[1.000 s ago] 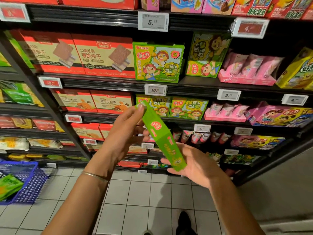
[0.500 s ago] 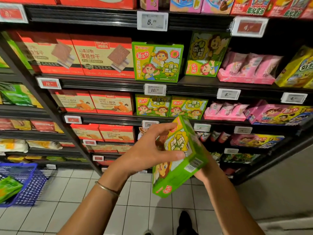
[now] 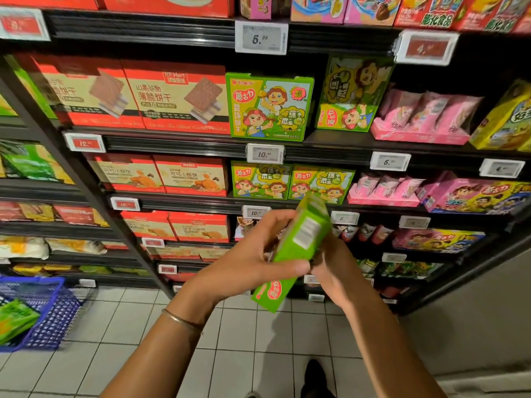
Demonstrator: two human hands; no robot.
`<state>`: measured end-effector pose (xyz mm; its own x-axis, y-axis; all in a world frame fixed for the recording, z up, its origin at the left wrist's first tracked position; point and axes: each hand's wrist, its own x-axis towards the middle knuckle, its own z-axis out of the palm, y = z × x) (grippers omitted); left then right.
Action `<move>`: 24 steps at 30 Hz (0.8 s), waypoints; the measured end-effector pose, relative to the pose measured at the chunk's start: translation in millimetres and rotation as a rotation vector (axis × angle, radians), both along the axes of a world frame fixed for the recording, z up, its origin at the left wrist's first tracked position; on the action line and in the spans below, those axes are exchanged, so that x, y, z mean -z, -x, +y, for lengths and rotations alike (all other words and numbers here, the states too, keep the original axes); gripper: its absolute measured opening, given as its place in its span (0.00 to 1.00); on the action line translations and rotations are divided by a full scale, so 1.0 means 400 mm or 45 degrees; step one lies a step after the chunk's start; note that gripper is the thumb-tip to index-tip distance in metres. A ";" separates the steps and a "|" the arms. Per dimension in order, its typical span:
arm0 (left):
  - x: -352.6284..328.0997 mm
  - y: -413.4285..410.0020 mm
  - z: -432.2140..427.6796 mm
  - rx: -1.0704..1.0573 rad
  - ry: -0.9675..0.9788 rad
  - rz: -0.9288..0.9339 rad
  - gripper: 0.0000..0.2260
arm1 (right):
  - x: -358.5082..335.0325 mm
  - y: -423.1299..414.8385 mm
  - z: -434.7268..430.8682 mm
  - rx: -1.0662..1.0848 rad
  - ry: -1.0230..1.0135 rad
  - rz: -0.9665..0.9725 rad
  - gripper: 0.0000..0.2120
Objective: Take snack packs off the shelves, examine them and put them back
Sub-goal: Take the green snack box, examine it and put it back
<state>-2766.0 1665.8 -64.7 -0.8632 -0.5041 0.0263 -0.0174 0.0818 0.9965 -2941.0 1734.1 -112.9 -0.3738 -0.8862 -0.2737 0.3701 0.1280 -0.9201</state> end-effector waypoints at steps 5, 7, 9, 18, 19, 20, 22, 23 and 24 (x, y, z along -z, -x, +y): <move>-0.009 -0.015 -0.033 -0.289 -0.595 0.196 0.29 | -0.011 0.016 -0.004 -0.047 -0.165 0.121 0.25; -0.008 -0.027 -0.052 -0.348 -0.732 0.297 0.32 | -0.012 0.026 -0.004 -0.026 -0.160 0.093 0.24; -0.005 -0.037 -0.069 -0.416 -0.842 0.406 0.34 | -0.019 0.040 -0.002 -0.062 -0.071 -0.052 0.26; 0.053 -0.047 -0.075 -0.329 -1.245 0.425 0.32 | -0.083 0.052 -0.015 -0.137 0.282 -0.394 0.25; 0.061 -0.045 -0.074 -0.339 -1.272 0.410 0.30 | -0.088 0.052 -0.017 -0.113 0.290 -0.375 0.25; 0.070 -0.043 -0.076 -0.358 -1.293 0.393 0.29 | -0.091 0.053 -0.020 -0.079 0.274 -0.338 0.25; 0.087 -0.042 -0.079 -0.388 -1.323 0.344 0.28 | -0.096 0.055 -0.025 -0.033 0.209 -0.269 0.26; 0.093 -0.041 -0.081 -0.381 -1.336 0.310 0.27 | -0.096 0.056 -0.026 -0.025 0.187 -0.261 0.27; 0.097 -0.040 -0.082 -0.363 -1.334 0.266 0.26 | -0.094 0.056 -0.028 -0.013 0.176 -0.266 0.26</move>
<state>-2750.1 1633.1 -103.3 -0.7402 -0.5417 -0.3983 0.2751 -0.7845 0.5557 -2963.3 1722.8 -75.1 -0.3124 -0.9242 -0.2198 0.5532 0.0111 -0.8330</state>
